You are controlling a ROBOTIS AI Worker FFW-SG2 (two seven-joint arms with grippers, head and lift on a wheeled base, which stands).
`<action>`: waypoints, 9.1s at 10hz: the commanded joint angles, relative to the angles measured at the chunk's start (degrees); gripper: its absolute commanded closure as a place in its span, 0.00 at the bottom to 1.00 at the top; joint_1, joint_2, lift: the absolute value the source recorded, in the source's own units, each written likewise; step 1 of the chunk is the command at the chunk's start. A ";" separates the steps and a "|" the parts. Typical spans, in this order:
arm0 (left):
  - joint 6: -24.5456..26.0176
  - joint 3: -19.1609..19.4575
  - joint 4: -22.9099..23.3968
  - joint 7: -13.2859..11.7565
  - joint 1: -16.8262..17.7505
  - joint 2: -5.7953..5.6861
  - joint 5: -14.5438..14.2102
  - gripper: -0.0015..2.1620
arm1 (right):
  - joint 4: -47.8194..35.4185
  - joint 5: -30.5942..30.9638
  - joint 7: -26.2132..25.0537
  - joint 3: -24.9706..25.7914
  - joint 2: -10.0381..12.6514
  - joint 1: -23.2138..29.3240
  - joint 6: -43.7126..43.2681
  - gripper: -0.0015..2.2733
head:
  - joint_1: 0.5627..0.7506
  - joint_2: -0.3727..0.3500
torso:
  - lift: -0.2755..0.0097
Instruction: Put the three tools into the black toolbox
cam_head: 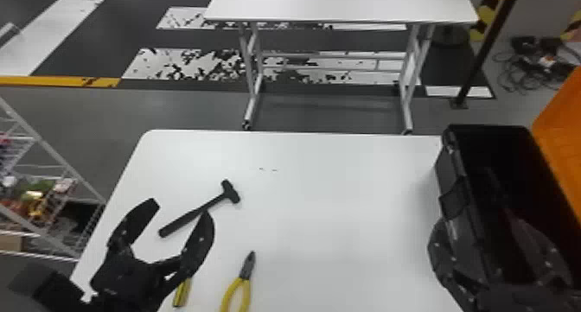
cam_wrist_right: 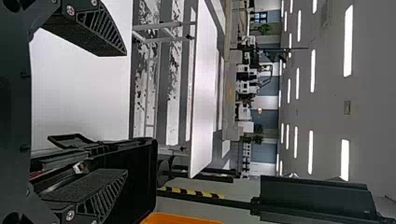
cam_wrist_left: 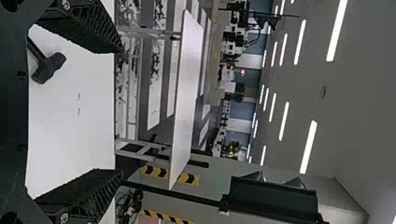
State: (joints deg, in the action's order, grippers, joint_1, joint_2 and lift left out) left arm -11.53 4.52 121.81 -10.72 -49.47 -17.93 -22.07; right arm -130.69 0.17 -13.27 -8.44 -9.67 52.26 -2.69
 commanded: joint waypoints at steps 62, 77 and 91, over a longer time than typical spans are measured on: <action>90.42 -13.66 5.99 16.17 22.40 4.92 10.73 0.66 | 3.52 -2.81 1.14 1.05 -2.73 -1.37 -1.57 0.05 | 0.70 0.50 | 0.79; 66.16 -18.50 16.45 7.38 14.67 -0.26 14.77 0.66 | -2.20 -12.39 16.08 -2.29 -2.20 -14.90 36.93 0.05 | 0.70 0.58 | 0.79; 62.64 -29.75 14.25 9.14 18.45 -1.58 18.02 0.66 | 4.13 -27.33 20.74 -3.69 3.43 -31.69 60.31 0.05 | 0.70 0.63 | 0.79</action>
State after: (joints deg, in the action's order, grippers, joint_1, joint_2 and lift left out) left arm 51.07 -24.70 136.13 -1.59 -31.24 -19.53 -4.18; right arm -126.72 -27.24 7.42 -12.02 -6.32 20.70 57.62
